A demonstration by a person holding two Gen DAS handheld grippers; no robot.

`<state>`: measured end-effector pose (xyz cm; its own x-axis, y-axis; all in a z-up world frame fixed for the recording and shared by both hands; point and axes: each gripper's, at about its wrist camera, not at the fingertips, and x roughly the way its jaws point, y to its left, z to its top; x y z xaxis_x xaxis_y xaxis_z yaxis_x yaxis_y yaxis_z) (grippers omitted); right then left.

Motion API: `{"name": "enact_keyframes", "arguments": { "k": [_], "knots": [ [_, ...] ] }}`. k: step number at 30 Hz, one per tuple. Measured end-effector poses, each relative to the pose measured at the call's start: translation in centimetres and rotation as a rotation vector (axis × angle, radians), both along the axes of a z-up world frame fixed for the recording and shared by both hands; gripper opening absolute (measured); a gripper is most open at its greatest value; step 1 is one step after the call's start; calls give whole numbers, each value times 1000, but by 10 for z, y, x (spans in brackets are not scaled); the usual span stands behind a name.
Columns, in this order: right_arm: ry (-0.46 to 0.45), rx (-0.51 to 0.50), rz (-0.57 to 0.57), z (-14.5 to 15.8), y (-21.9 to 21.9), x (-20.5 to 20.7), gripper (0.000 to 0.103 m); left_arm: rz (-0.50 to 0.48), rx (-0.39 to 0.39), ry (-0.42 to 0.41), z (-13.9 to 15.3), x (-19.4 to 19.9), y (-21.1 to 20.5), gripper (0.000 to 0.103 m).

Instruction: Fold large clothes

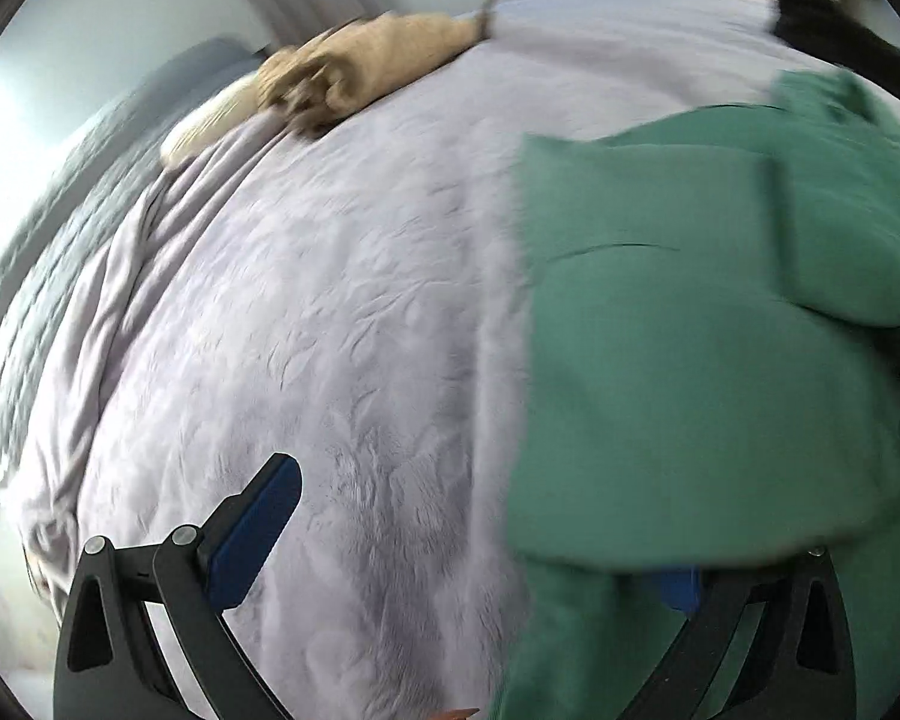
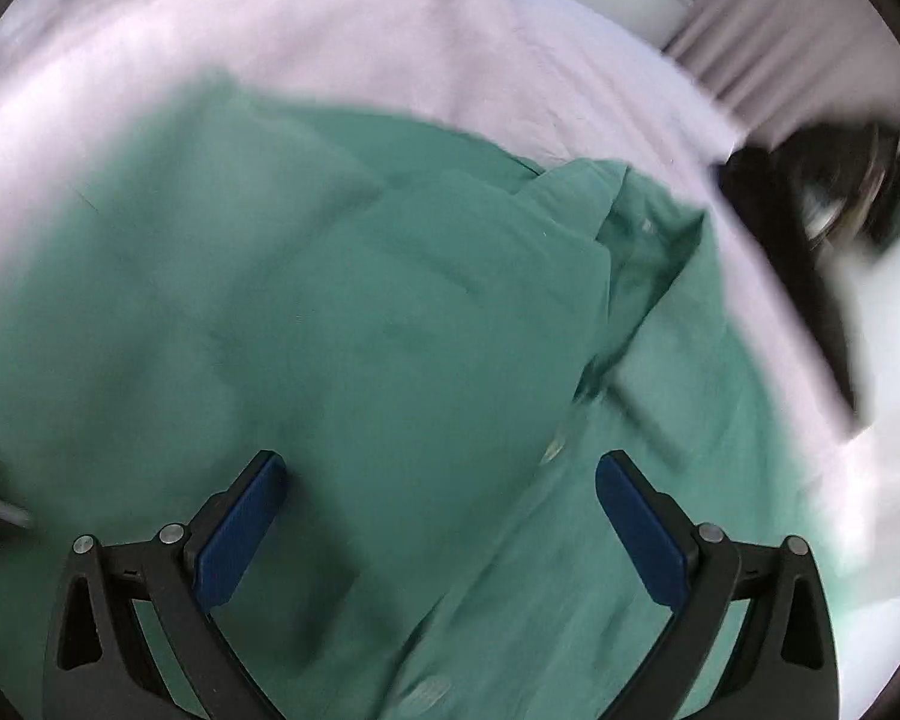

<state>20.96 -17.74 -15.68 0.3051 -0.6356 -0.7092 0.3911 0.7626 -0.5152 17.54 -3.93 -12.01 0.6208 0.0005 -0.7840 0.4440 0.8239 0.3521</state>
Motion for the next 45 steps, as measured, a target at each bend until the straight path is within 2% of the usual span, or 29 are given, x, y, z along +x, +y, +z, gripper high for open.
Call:
{"name": "enact_keyframes", "arguments": {
  "k": [1, 2, 3, 4, 5, 7, 8, 9, 11, 13, 16, 20, 22, 24, 27, 29, 31, 33, 34, 35, 36, 37, 38, 39, 40, 43, 45],
  "knots": [
    [-32, 11, -5, 7, -3, -3, 52, 32, -9, 18, -4, 7, 2, 103],
    [-91, 34, -30, 19, -11, -10, 16, 56, -31, 41, -6, 13, 4, 103],
    [-190, 95, -45, 34, -21, -23, 19, 68, -49, 52, -6, 17, 7, 103],
    [-340, 219, -69, 52, -38, -46, 19, 72, -59, 60, -8, 18, 8, 103],
    [-432, 302, -105, 59, -53, -60, 21, 69, -60, 64, -10, 20, 7, 103],
    [-637, 504, -249, 61, -93, -105, 34, 64, -56, 65, -14, 21, 5, 103],
    [-711, 604, -319, 54, -110, -124, 51, 64, -55, 66, -15, 21, 5, 103],
    [-793, 717, -389, 43, -128, -143, 64, 65, -57, 67, -17, 21, 5, 103],
    [-983, 968, -534, 11, -159, -184, 66, 65, -61, 68, -18, 21, 7, 103],
    [-1129, 1142, -656, -21, -175, -217, 67, 57, -56, 78, -18, 25, 7, 103],
    [-1235, 1262, -696, -37, -175, -243, 66, -12, -32, 121, -7, 22, 10, 103],
    [-1160, 1291, -595, -22, -146, -249, 72, -226, -85, 297, 23, 9, 36, 103],
    [-1105, 1305, -518, -15, -129, -235, 72, -281, -119, 325, 43, 10, 47, 103],
    [-1040, 1332, -440, -12, -103, -212, 75, -282, -164, 318, 61, 30, 47, 103],
    [-925, 1422, -333, -24, -58, -162, 75, -251, -241, 332, 62, 84, 26, 103],
    [-844, 1461, -284, -35, -30, -116, 75, -233, -269, 338, 50, 122, 6, 103],
    [-813, 1498, -249, -44, -9, -82, 75, -199, -289, 389, 31, 155, -16, 103],
    [-791, 1492, -226, -48, 8, -51, 75, -174, -290, 446, 14, 174, -34, 101],
    [-782, 1484, -222, -51, 15, -35, 75, -177, -277, 463, 8, 177, -43, 96],
    [-781, 1478, -225, -53, 18, -29, 75, -193, -262, 481, 2, 179, -51, 76],
    [-780, 1469, -237, -56, 20, -21, 75, -207, -249, 500, -2, 179, -57, 51],
    [-779, 1461, -256, -59, 22, -12, 74, -209, -230, 496, -4, 178, -60, 41],
    [-777, 1459, -266, -60, 19, -5, 62, -210, -209, 467, -1, 176, -62, 24],
    [-760, 1462, -278, -61, 15, 5, 18, -216, -212, 455, 1, 176, -61, 19],
    [-739, 1481, -285, -62, 15, 13, 3, -217, -234, 455, 5, 178, -55, 16],
    [-752, 1480, -213, -48, 16, 21, 3, -227, -263, 447, 10, 184, -39, 7],
    [-716, 1461, -169, -46, 23, 30, 2, -228, -229, 423, 7, 185, -35, 4]
  ]
}}
